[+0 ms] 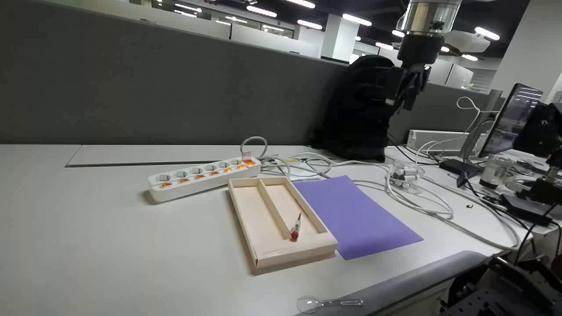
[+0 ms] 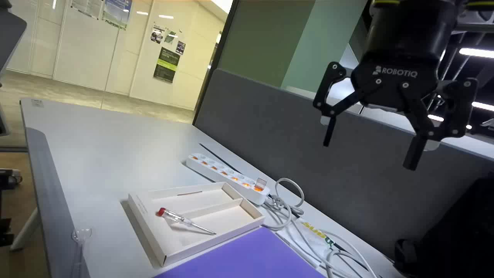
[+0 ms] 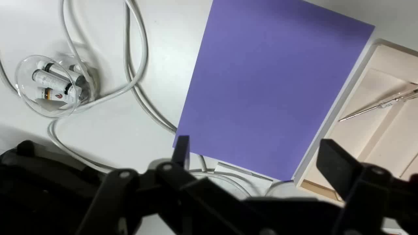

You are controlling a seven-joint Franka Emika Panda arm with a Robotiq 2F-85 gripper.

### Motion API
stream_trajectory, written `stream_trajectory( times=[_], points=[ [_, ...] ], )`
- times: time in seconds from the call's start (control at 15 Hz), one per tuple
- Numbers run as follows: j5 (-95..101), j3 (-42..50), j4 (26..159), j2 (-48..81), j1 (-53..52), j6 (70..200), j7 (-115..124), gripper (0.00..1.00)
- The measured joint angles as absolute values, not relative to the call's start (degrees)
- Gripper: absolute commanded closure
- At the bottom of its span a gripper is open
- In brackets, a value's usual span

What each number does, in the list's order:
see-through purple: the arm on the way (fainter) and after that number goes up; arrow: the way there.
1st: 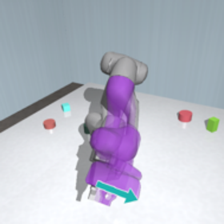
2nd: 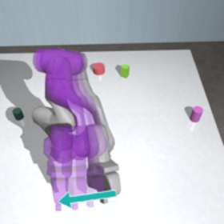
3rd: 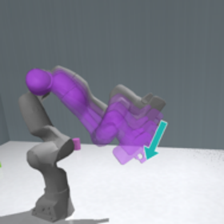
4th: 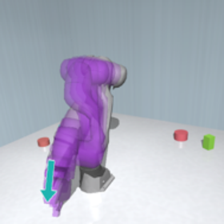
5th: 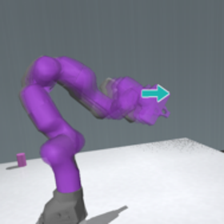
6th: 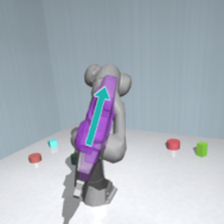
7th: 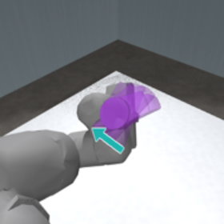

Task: Pick up the screwdriver and put it on the table

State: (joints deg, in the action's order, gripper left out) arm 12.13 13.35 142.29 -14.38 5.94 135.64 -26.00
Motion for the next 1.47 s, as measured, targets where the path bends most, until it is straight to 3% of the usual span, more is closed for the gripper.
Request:
stream_trajectory(
  times=[1.0,1.47],
  points=[
    [12.1,13.2,142.4,-14.3,6.0,135.7,-25.9,0.0],
    [12.4,8.1,148.2,-12.3,5.1,140.0,-24.7,0.0]
  ],
)
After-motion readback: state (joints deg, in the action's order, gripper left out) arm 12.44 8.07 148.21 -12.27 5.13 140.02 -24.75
